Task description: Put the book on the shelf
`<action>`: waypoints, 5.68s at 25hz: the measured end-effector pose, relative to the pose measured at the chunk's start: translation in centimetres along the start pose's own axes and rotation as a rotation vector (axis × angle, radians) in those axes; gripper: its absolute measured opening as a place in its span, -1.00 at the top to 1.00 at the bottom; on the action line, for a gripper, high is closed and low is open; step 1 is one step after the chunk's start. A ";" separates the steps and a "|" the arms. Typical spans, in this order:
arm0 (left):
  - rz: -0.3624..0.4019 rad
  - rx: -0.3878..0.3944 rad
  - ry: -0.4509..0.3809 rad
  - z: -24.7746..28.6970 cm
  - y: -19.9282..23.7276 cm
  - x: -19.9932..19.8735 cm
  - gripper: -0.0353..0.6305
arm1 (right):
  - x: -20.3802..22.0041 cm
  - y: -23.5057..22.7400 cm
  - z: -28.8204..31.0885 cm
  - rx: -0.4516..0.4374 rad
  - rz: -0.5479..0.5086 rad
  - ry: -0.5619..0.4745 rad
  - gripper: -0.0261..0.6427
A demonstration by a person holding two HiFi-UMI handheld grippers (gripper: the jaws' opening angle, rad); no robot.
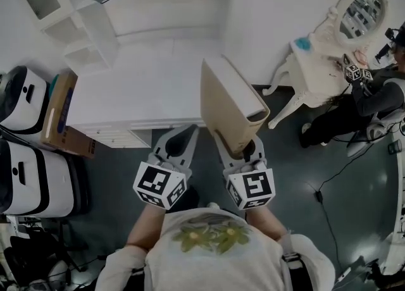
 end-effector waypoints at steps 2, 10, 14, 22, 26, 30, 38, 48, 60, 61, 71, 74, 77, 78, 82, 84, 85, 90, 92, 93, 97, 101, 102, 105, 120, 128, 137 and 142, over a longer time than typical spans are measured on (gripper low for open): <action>-0.005 -0.001 -0.005 0.6 1.9 -0.2 0.81 | -0.3 0.0 1.8 0.004 0.007 -0.006 0.24; -0.015 0.020 -0.020 2.5 9.4 -1.4 0.81 | -1.8 1.0 9.3 0.031 0.007 -0.036 0.24; -0.017 0.047 -0.022 3.4 12.3 -1.7 0.81 | -2.4 1.3 12.2 0.064 0.009 -0.048 0.24; -0.028 0.105 -0.029 4.5 15.9 -1.8 0.81 | -2.2 1.6 15.3 0.133 0.020 -0.048 0.24; -0.048 0.121 -0.023 5.0 16.9 -1.2 0.81 | -2.0 1.4 15.9 0.160 0.025 -0.044 0.24; -0.072 0.130 -0.009 5.6 17.6 -0.3 0.81 | -1.7 0.9 16.6 0.176 0.035 -0.033 0.24; -0.064 0.137 -0.012 7.8 19.5 -0.6 0.81 | -2.4 -0.5 19.3 0.176 0.036 -0.053 0.24; -0.026 0.155 -0.028 12.5 22.3 -2.6 0.81 | -5.1 -3.6 24.2 0.178 0.032 -0.100 0.24; -0.002 0.152 -0.052 17.1 26.0 -4.5 0.81 | -8.4 -6.7 29.5 0.177 0.010 -0.164 0.24; -0.002 0.151 -0.052 17.3 26.3 -4.6 0.81 | -8.7 -6.9 29.8 0.176 0.010 -0.170 0.24; 0.008 0.153 -0.061 20.3 28.3 -5.4 0.81 | -11.2 -9.1 32.8 0.182 -0.012 -0.232 0.24; 0.009 0.155 -0.058 21.2 28.6 -5.5 0.81 | -12.0 -9.8 33.6 0.181 -0.020 -0.246 0.24; 0.017 0.154 -0.057 21.8 28.9 -5.7 0.81 | -12.6 -10.4 34.2 0.179 -0.024 -0.261 0.24; 0.020 0.153 -0.059 22.0 29.0 -5.8 0.81 | -12.8 -10.5 34.4 0.177 -0.025 -0.267 0.24; 0.029 0.147 -0.072 22.7 29.5 -6.4 0.81 | -13.9 -10.9 35.1 0.168 -0.037 -0.293 0.24; 0.035 0.145 -0.077 23.1 29.7 -6.7 0.81 | -14.6 -11.1 35.4 0.164 -0.048 -0.307 0.24; 0.037 0.145 -0.079 23.4 29.8 -6.8 0.81 | -14.9 -11.2 35.5 0.165 -0.054 -0.313 0.24; 0.045 0.151 -0.090 24.7 29.8 -7.2 0.81 | -15.9 -12.0 36.1 0.161 -0.073 -0.346 0.24; 0.048 0.156 -0.095 25.2 29.8 -7.3 0.81 | -16.2 -12.3 36.3 0.162 -0.076 -0.355 0.24; 0.049 0.159 -0.097 25.5 29.8 -7.4 0.81 | -16.4 -12.5 36.4 0.164 -0.077 -0.359 0.24; 0.053 0.170 -0.105 26.4 29.5 -7.5 0.81 | -17.1 -13.3 36.5 0.165 -0.088 -0.381 0.24; 0.054 0.174 -0.107 27.0 29.4 -7.5 0.81 | -17.8 -13.7 36.5 0.163 -0.092 -0.402 0.24; 0.053 0.174 -0.107 27.1 29.4 -7.4 0.81 | -18.0 -13.8 36.6 0.162 -0.095 -0.407 0.24; 0.051 0.172 -0.106 27.5 29.4 -7.4 0.81 | -18.5 -14.0 36.9 0.158 -0.100 -0.418 0.24; 0.043 0.150 -0.101 27.3 30.2 -7.1 0.81 | -21.5 -14.4 38.5 0.179 -0.120 -0.460 0.24; 0.049 0.153 -0.095 27.4 30.4 -6.9 0.81 | -22.3 -15.1 39.5 0.213 -0.136 -0.437 0.24; 0.043 0.145 -0.091 27.5 31.0 -6.8 0.81 | -23.1 -15.3 40.9 0.229 -0.129 -0.393 0.24; 0.042 0.145 -0.089 27.7 31.1 -6.8 0.81 | -23.2 -15.6 41.7 0.237 -0.120 -0.372 0.24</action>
Point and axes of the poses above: the fingertips, and each gripper's own axes: z forward along the fingers, y to its left, x out of its underside, the point moved 2 cm from there along -z, backward along the fingers, and after that the axes turned 7 degrees about z, right-handed, at the moved point
